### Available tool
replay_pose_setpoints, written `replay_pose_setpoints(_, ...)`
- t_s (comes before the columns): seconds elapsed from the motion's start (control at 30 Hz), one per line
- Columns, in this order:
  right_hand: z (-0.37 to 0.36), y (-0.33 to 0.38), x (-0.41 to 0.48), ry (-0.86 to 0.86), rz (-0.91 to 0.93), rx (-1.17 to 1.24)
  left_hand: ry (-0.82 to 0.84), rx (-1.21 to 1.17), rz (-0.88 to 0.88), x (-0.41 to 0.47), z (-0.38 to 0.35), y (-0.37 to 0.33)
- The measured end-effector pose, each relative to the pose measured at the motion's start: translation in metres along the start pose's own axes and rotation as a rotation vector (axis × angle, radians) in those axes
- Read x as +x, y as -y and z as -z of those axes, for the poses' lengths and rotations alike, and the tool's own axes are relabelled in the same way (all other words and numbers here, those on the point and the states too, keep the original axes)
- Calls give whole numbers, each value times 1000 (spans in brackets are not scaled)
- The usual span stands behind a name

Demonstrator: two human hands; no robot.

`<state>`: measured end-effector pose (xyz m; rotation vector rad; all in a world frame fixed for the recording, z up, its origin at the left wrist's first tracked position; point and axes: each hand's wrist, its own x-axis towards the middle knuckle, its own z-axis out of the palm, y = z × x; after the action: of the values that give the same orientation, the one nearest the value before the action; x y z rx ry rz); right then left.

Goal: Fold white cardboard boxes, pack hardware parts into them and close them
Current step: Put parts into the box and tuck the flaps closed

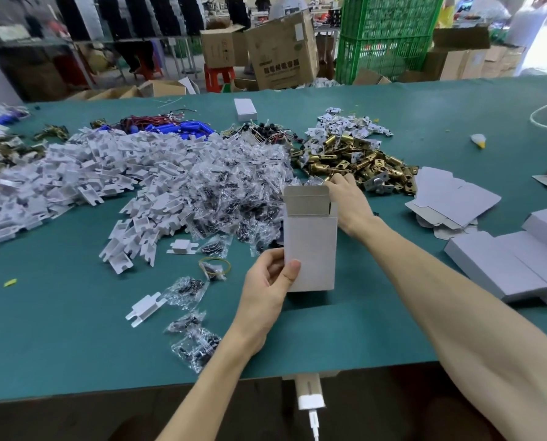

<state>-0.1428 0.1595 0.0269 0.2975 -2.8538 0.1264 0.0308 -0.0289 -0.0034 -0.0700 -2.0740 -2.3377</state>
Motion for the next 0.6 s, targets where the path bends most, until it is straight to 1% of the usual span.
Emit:
replay_pose_setpoints(0.07,4,-6,-7,-55,-2,50,0,-4,-3,0,0,0)
replay_pose_setpoints(0.2,22,-19,-12,-221,-62,195,7,-15,-6,-1,-1,-1)
replay_pose_setpoints(0.33,38,-32,-20,-288,-137,360,31,-23,-28,-2,-1,-2)
replay_pose_setpoints(0.4,42,-37,-27,-313,-169,386,49,-23,-44,-4,-1,-2)
replay_pose_setpoints(0.5,46,-41,-35,-255,-129,374,73,-17,-58,-5,0,-1)
replay_pose_setpoints(0.6,49,-45,-41,-39,-68,338,81,-19,-64,-5,0,-1)
